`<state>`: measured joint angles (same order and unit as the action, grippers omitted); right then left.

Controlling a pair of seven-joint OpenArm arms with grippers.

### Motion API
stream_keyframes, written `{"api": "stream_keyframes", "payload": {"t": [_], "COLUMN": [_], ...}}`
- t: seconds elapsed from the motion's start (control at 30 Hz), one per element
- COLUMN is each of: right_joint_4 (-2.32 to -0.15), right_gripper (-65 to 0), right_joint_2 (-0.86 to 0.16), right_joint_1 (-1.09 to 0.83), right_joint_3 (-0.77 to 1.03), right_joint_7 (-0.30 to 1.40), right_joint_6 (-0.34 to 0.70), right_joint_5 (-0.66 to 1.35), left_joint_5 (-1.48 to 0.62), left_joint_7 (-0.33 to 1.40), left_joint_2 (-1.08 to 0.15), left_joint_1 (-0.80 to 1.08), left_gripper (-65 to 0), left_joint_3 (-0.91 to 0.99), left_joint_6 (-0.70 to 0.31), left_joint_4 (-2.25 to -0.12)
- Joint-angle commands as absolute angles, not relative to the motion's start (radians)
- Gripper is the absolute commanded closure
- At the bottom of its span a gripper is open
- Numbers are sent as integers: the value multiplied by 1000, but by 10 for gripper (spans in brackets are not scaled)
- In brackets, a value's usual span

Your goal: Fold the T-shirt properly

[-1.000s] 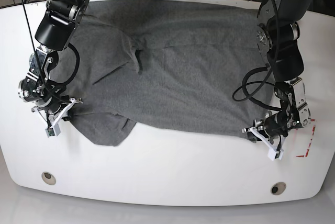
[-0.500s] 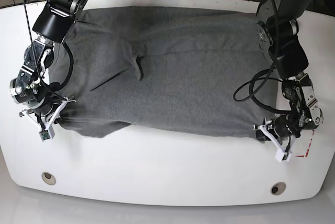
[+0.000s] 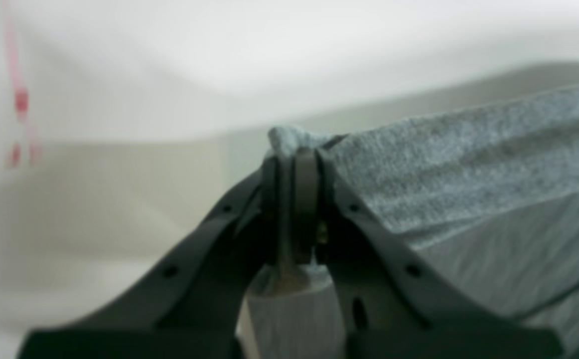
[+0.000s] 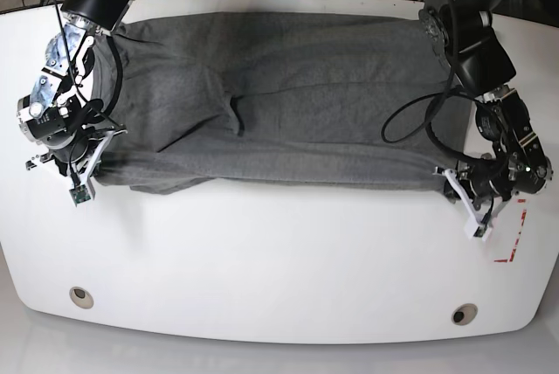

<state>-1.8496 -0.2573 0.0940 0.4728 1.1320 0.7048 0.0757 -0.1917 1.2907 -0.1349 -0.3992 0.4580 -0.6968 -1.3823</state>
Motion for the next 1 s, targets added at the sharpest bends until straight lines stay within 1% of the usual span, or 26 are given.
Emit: {"api": "stream_keyframes", "payload": {"t": [0.0, 0.17, 0.23, 0.37, 0.53, 0.73, 0.97], "right_joint_4": [-1917, -1969, -1971, -1974, -1974, -1980, -1992], "right_gripper": [-14, -14, -14, -14, -14, -14, -19], "right_joint_2": [-275, -271, -257, -222, -213, -203, -159], "right_joint_1": [74, -1, -21, -54, -105, -165, -197], "right_joint_3": [478, 479, 486, 564, 599, 601, 601], "right_joint_7": [1132, 1150, 1150, 1155, 1155, 1155, 1152], "right_joint_6": [698, 698, 698, 698, 698, 698, 698], "right_joint_5": [71, 77, 77, 77, 77, 77, 77], "left_joint_5": [-188, -188, -188, -185, -185, -185, -185], "left_joint_7": [1319, 1396, 1396, 1396, 1396, 1396, 1396], "left_joint_2": [-147, -148, -148, -151, -179, -189, -193], "left_joint_1": [-392, -312, -283, -206, -108, -27, 39], "left_gripper": [-7, -7, -7, -8, -8, -10, -11], "left_joint_3": [463, 466, 470, 470, 467, 467, 463], "left_joint_6": [-698, -698, -698, -698, -698, -698, -698], "left_joint_4": [-1454, -1558, -1587, -1658, -1738, -1773, -1776]}}
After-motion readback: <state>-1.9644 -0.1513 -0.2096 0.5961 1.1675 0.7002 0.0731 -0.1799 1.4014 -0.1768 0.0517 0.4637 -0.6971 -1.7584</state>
